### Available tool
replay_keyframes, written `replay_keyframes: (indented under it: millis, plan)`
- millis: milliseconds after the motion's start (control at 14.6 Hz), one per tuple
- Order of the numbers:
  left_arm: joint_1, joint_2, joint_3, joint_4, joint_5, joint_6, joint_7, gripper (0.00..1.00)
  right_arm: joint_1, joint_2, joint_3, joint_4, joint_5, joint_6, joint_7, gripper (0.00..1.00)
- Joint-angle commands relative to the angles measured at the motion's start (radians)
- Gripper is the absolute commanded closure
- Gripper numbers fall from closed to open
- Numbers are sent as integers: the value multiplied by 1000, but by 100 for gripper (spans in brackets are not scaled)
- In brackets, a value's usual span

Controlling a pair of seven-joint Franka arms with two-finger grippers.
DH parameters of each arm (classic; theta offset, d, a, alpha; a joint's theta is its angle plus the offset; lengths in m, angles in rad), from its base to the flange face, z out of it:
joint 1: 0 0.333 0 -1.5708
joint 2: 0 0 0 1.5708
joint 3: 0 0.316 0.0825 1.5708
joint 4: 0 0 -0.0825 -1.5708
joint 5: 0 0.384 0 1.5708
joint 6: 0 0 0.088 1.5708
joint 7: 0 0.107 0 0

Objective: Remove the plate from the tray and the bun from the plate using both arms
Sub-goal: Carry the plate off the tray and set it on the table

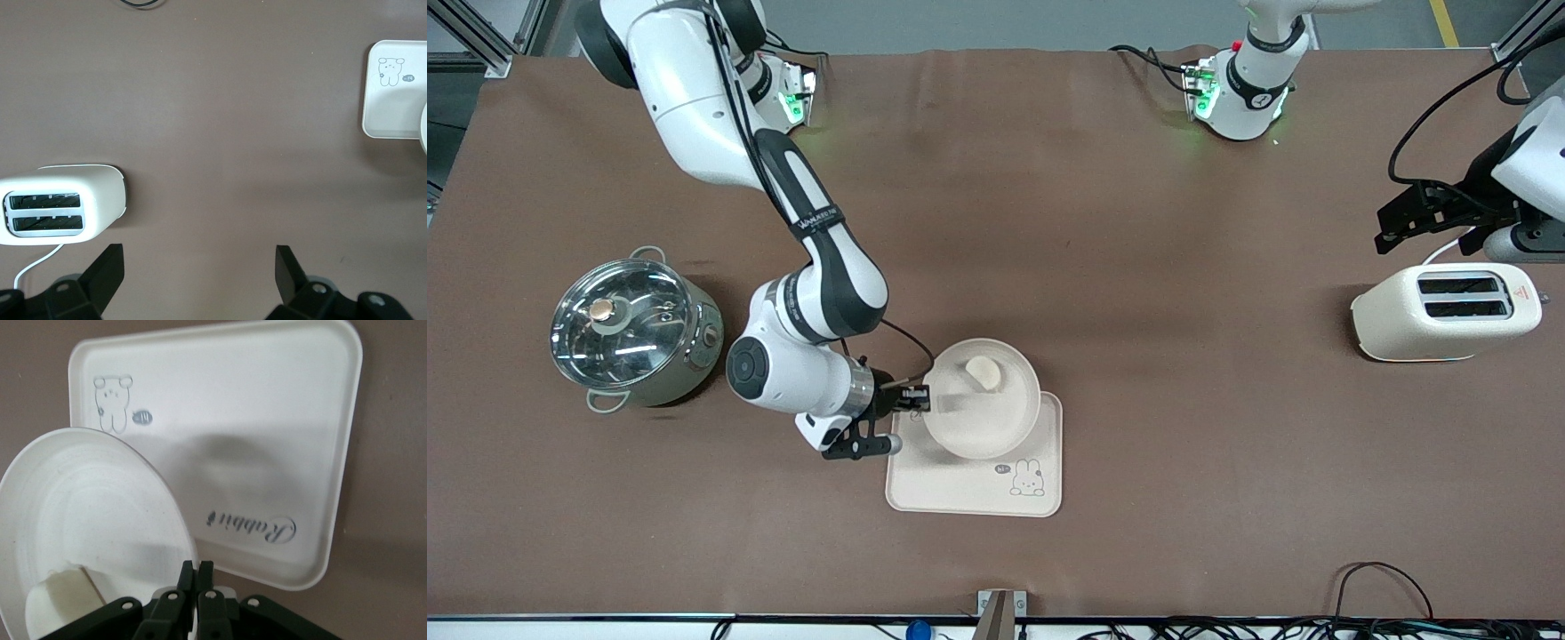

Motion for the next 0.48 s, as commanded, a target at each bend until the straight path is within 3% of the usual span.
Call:
replay_keyframes:
  millis: [0, 410]
  plan:
    - [2, -9, 2, -2, -16, -6, -12, 0, 32, -153, 9, -230, 24, 49, -42, 100]
    - [2, -9, 2, -2, -16, -6, -12, 0, 123, -185, 23, -447, 28, 291, -98, 100]
